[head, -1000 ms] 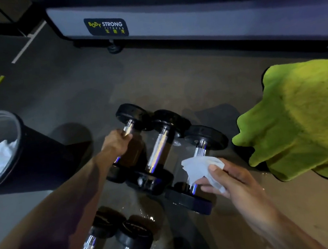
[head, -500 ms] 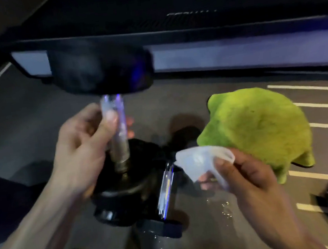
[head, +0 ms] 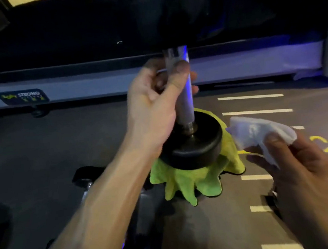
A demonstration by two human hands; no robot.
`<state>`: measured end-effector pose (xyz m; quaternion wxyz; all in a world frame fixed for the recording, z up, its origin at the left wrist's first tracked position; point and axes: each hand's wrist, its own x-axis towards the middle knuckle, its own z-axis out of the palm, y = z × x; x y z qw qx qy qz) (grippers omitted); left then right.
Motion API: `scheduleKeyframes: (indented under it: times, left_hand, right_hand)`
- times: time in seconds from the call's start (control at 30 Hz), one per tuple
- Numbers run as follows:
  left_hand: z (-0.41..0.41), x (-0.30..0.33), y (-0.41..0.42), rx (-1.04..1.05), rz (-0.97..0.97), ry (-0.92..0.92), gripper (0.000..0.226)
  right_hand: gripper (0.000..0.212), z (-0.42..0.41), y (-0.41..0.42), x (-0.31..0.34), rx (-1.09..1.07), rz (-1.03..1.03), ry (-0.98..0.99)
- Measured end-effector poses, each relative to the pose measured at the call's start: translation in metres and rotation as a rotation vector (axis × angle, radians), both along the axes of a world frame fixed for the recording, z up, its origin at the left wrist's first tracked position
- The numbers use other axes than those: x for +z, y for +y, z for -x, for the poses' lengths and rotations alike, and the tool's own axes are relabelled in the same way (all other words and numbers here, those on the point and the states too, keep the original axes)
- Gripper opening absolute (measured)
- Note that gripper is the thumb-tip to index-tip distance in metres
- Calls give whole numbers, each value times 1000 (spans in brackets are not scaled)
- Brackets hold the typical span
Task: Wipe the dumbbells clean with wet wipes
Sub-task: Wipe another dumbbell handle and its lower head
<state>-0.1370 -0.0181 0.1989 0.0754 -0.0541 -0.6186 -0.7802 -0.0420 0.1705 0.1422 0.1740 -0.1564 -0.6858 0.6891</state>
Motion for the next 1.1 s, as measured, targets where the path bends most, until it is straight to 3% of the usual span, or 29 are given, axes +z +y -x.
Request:
scheduleKeyframes:
  times: [0.2, 0.33, 0.4, 0.47, 0.53, 0.57, 0.63, 0.7, 0.8, 0.87, 0.97, 1.03, 1.1]
  left_hand:
    - [4, 3, -20, -21, 150, -7, 11]
    - [6, 1, -24, 71, 249, 47, 18]
    - [8, 2, -23, 141, 247, 77, 39]
    - [13, 5, -29, 205, 274, 146, 79]
    - [20, 11, -40, 277, 397, 284, 117]
    - [24, 16, -45, 315, 495, 361, 123]
    - [29, 29, -52, 334, 659, 482, 108]
    - [32, 40, -57, 278, 680, 505, 84]
    - [33, 45, -61, 209, 678, 476, 76]
    - [30, 45, -62, 174, 682, 468, 78]
    - [26, 46, -62, 133, 666, 449, 75]
    - [26, 46, -62, 126, 653, 444, 70]
    - [28, 46, -61, 126, 628, 434, 69]
  right_hand:
    - [19, 24, -8, 18, 152, -167, 92]
    - [30, 65, -37, 37, 355, -136, 149]
    - [27, 75, -47, 40, 439, -119, 114]
    - [27, 78, -51, 37, 481, -135, 106]
    - [27, 78, -53, 33, 514, -159, 98]
    - [27, 78, -53, 32, 532, -164, 105]
    - [28, 80, -55, 31, 543, -189, 130]
    - [28, 81, -56, 31, 540, -214, 150]
    - [25, 81, -52, 33, 512, -284, 186]
    - [26, 79, -42, 39, 414, -484, 248]
    - [27, 69, -27, 58, 308, -942, 404]
    - [21, 64, -20, 70, 466, -1098, 393]
    - [18, 64, -18, 81, 726, -1033, 283]
